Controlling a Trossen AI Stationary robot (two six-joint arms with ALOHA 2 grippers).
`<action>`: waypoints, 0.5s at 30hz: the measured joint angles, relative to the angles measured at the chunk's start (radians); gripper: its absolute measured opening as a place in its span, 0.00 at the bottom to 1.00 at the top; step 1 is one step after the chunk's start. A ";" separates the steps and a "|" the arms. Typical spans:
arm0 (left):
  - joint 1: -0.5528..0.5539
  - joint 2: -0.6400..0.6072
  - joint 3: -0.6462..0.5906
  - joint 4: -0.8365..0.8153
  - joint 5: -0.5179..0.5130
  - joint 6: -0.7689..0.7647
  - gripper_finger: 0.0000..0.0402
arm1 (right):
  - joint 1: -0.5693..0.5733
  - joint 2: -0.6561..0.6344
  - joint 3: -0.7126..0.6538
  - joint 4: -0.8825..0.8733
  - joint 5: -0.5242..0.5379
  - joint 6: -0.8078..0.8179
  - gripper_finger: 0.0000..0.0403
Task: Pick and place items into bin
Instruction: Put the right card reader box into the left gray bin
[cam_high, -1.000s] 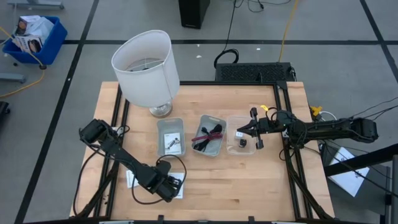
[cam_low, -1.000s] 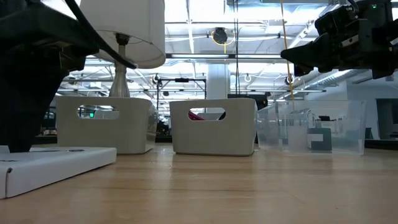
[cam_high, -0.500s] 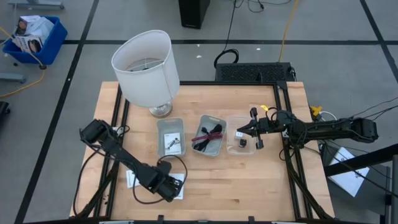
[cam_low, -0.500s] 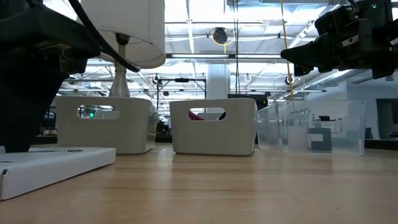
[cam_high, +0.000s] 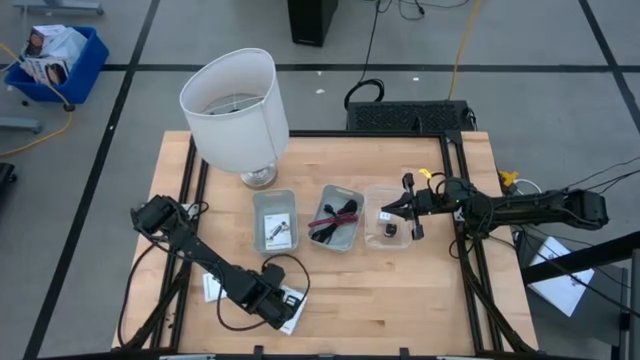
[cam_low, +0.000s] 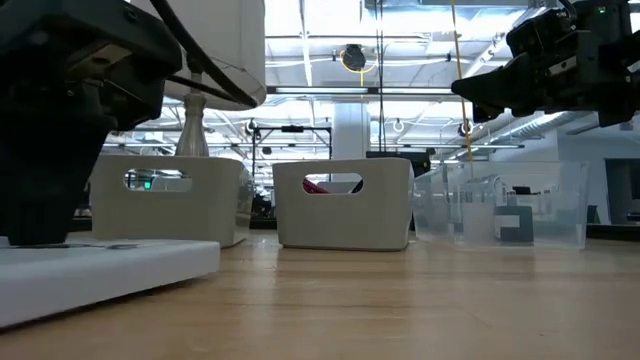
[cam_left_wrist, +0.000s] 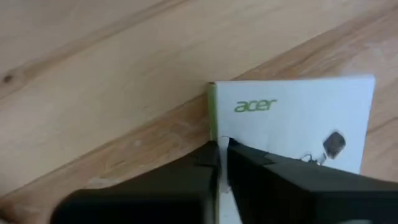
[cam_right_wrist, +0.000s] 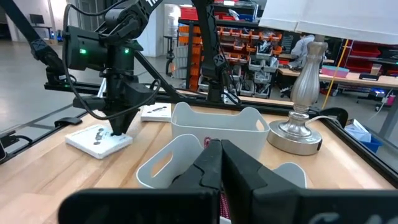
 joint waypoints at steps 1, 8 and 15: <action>0.000 -0.008 -0.002 0.000 -0.008 0.008 0.04 | 0.000 0.000 0.000 0.000 0.000 0.001 0.00; 0.006 -0.104 -0.009 -0.024 -0.171 0.082 0.02 | 0.000 0.000 0.000 0.000 -0.003 0.003 0.00; 0.016 -0.297 -0.007 -0.118 -0.390 0.173 0.01 | 0.000 0.000 0.000 0.000 -0.005 0.003 0.00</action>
